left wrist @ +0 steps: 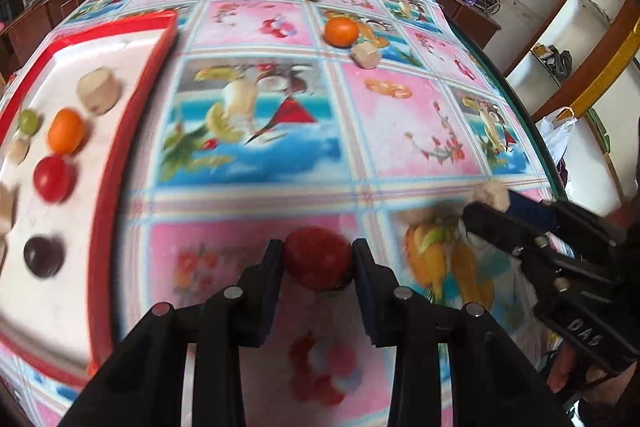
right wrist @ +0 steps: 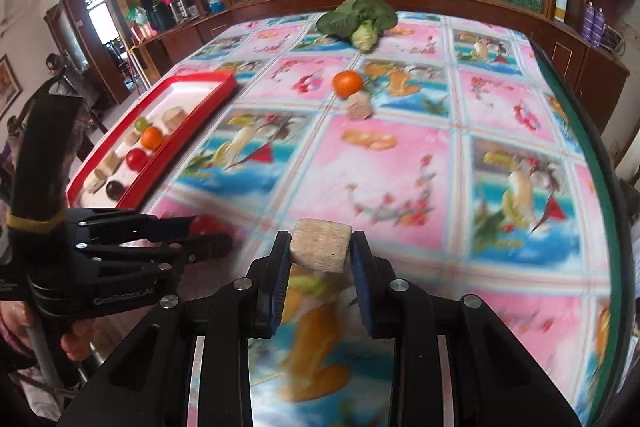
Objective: Organize fruits
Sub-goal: 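Carry the red tomato and cork cube over the tray with both tools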
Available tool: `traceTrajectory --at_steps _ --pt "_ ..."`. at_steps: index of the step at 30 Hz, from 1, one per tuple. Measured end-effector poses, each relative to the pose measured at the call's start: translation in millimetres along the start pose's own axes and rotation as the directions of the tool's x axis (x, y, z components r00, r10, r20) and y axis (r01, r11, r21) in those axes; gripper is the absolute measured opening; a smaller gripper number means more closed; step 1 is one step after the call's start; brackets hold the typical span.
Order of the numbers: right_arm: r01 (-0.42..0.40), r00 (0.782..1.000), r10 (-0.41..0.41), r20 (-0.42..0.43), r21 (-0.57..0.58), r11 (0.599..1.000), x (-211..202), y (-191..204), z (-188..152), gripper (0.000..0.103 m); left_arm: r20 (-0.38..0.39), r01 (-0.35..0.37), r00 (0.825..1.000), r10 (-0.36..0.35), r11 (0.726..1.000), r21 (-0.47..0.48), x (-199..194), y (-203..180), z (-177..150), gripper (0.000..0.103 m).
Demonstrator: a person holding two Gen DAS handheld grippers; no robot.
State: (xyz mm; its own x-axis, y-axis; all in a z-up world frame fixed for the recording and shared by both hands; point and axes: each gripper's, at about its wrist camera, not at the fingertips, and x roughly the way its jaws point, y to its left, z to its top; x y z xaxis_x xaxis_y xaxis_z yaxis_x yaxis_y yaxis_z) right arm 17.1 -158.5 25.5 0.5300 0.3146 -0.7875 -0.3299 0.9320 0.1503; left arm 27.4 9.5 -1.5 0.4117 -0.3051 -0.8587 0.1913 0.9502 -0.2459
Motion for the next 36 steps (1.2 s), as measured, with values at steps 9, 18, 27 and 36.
traceTrajectory --at_steps 9,18,27,36 --pt "0.017 0.999 -0.015 -0.033 0.041 0.999 10 28 -8 0.029 0.046 0.013 0.999 -0.012 1.000 -0.010 -24 18 -10 0.037" --pt "0.007 1.000 -0.007 -0.010 0.029 1.000 14 50 9 0.029 0.094 0.025 0.995 -0.021 0.999 -0.045 -49 39 -6 0.037" --pt "-0.045 0.999 0.045 0.020 -0.014 0.999 22 81 34 0.029 0.137 -0.023 0.990 0.039 0.993 -0.115 -72 82 -4 0.037" --pt "-0.124 0.992 0.126 0.013 -0.080 0.989 39 120 53 0.029 0.153 -0.088 0.980 0.123 0.972 -0.220 -92 137 -16 0.037"
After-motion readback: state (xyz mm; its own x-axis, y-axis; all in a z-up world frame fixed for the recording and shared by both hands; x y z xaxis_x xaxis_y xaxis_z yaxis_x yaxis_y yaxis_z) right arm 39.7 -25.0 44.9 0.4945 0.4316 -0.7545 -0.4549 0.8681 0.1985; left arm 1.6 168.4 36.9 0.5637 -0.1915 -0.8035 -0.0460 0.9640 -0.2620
